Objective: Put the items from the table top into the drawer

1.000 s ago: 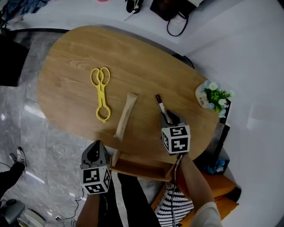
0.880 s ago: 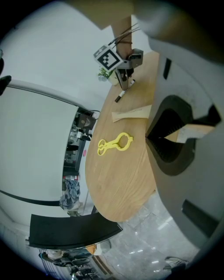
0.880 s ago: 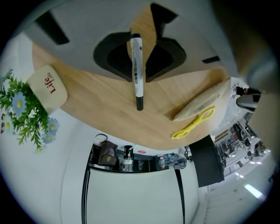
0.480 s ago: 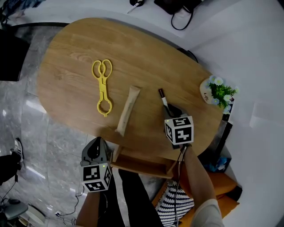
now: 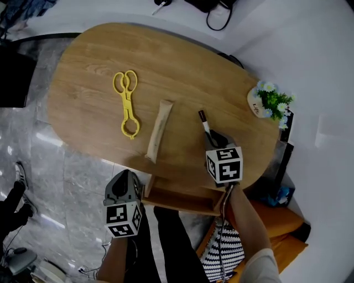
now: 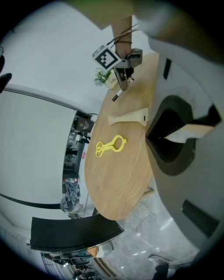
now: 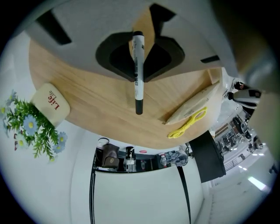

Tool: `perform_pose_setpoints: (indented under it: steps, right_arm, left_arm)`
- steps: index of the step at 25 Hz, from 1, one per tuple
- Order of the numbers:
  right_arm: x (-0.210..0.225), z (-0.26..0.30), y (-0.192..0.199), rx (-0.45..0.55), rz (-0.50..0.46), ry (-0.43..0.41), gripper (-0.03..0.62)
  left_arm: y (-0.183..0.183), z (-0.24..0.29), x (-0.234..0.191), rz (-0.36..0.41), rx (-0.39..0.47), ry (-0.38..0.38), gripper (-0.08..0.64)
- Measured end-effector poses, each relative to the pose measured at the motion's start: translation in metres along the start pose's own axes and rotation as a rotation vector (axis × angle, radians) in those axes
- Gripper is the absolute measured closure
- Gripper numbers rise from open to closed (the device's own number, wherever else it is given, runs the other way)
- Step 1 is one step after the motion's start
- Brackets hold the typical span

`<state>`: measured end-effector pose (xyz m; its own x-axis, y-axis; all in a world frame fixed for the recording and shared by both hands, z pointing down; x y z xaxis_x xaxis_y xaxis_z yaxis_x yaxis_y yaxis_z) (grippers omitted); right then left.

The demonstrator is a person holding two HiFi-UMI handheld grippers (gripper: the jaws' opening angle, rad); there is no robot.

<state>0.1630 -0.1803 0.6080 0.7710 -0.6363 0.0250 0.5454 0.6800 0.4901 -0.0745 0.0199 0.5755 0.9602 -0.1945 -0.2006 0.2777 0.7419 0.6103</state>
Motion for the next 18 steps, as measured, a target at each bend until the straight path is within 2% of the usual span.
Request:
perform_pose_setpoints:
  steps: [10, 18]
  right_arm:
    - [-0.034, -0.049, 0.050, 0.001, 0.011, -0.048, 0.532]
    - [-0.071, -0.079, 0.085, -0.022, -0.008, -0.142, 0.532]
  left_arm:
    - [0.024, -0.018, 0.015, 0.068, -0.035, 0.058, 0.552]
    - [0.046, -0.032, 0.021, 0.090, -0.056, 0.066, 0.552]
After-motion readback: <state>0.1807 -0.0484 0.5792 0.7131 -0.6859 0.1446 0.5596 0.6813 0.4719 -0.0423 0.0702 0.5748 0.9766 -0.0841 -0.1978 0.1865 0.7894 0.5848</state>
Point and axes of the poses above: the fingertips, and each gripper's own axes: z forward along the fingers, x to its right, y out of its underside, the point moved 5 cm from there along -z, backward along the fingers, and after that the axes turned 1 degree about z, right-handed, at the moved point
